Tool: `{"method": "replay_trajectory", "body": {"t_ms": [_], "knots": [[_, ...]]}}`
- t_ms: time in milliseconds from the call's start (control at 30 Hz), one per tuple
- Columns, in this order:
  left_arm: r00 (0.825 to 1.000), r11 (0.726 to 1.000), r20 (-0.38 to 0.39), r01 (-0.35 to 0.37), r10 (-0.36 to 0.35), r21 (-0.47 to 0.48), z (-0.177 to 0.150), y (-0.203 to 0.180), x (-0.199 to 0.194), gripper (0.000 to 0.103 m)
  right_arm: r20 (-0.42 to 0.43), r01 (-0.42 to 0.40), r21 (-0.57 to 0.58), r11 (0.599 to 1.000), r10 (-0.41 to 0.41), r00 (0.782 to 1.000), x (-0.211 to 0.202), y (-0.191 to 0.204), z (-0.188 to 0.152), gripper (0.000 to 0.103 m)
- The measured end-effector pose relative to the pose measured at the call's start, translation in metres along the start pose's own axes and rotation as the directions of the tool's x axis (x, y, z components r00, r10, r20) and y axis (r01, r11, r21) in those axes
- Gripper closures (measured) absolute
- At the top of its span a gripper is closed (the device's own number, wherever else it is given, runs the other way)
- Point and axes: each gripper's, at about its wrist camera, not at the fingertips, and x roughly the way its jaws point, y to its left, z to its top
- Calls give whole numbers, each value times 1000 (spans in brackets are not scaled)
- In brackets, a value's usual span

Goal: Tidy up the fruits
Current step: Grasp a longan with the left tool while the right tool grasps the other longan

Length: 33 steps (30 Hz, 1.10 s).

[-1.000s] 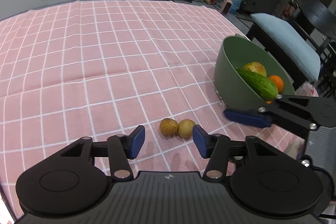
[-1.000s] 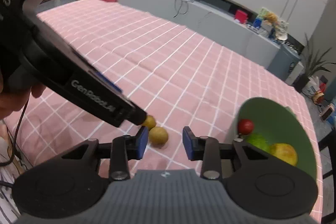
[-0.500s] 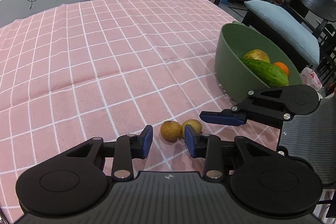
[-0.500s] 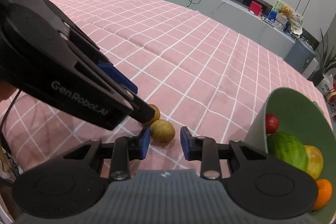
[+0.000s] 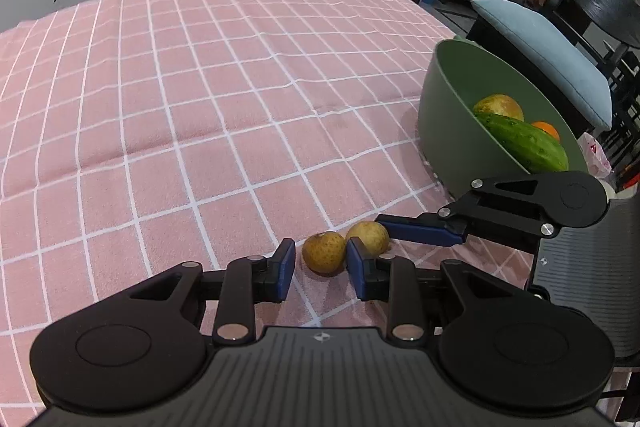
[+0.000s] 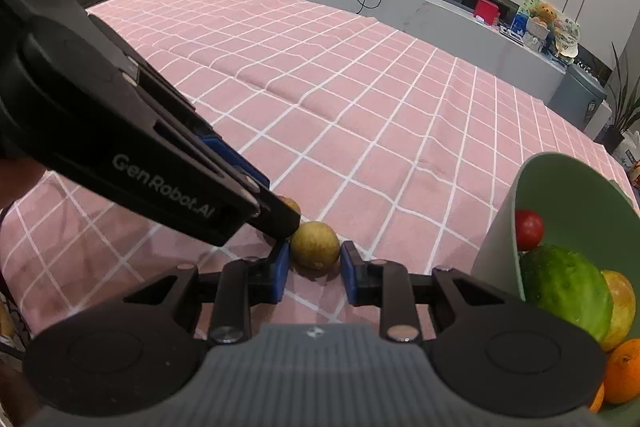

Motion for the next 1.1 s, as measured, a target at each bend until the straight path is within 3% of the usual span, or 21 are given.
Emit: {"method": "replay_trajectory", "body": {"t_ms": [667,800,933,1100], "knots": [[999,999,15,-39,39,-15,-2,-4,-6,75,4,29,-26,999,-29,1000,-4,11,1,80],[997,998,49,-50,52,-31,-5,-7,-19,75,30,36,-35,999,-35,999,-14,12,6,80],[997,994,65,-39,46,-105,-5,-5,-35,75,69,50,-41,998,-47,997,-27,11,14,80],[988,991,131,-73,87,-110,3,-11,-65,75,142,84,-43,996,-77,987,-51,8,26,80]]}}
